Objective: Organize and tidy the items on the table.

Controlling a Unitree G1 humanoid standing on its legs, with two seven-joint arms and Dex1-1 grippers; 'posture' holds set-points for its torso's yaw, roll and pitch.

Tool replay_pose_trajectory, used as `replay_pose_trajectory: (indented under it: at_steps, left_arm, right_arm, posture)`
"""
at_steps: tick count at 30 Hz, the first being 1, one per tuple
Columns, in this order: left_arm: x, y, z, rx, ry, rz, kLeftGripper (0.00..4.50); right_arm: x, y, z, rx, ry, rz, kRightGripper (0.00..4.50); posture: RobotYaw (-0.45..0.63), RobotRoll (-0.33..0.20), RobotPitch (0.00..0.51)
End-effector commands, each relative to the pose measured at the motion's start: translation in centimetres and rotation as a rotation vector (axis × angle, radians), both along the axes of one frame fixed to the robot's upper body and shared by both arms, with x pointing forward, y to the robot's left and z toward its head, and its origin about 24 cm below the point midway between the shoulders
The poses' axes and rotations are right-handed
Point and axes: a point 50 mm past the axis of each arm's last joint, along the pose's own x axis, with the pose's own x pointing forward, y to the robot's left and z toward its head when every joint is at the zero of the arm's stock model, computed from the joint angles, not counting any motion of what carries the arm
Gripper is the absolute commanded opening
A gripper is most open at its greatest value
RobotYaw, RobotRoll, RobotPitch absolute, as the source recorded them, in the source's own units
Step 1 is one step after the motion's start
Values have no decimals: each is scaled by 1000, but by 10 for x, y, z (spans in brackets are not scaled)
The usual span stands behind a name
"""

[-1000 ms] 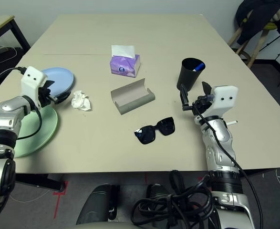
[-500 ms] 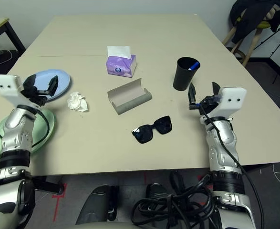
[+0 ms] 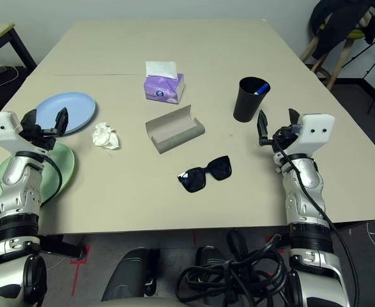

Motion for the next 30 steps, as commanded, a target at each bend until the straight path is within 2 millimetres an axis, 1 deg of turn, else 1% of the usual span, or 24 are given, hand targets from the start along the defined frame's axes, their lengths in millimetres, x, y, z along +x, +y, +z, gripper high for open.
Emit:
replay_pose_trajectory:
  at_steps: [1, 5, 8, 12, 16, 21, 26, 30]
  left_arm:
    - [-4, -1, -3, -22, 6, -7, 4500]
    - [-6, -3, -8, -49, 44, -35, 4500]
    - [-7, -6, -11, -56, 87, -76, 4500]
    - [-9, -9, -14, -63, 146, -147, 4500]
    - [-9, -8, -13, -46, 175, -176, 4500]
    - [-9, -4, -11, -28, 189, -188, 4500]
    - [-11, -2, -8, 6, 241, -208, 4500]
    - [-14, -4, -2, 7, 312, -252, 4500]
  right_arm:
    - [-1, 0, -1, 19, 19, 22, 4486]
    - [-1, 5, 2, 19, 20, 87, 4486]
    - [-5, 12, 8, -25, -6, 229, 4486]
    - [-14, 27, 15, -123, -24, 512, 4486]
    - [-18, 43, 20, -170, -24, 746, 4486]
    - [-28, 63, 19, -317, 11, 1034, 4486]
    - [-38, 73, 17, -448, 62, 1260, 4486]
    - [-42, 74, 17, -519, 76, 1344, 4486]
  posture:
    - [109, 0, 79]
    - [107, 0, 81]
    - [105, 0, 83]
    - [103, 0, 85]
    - [109, 0, 90]
    - [120, 0, 92]
    - [138, 0, 94]
    - [149, 0, 94]
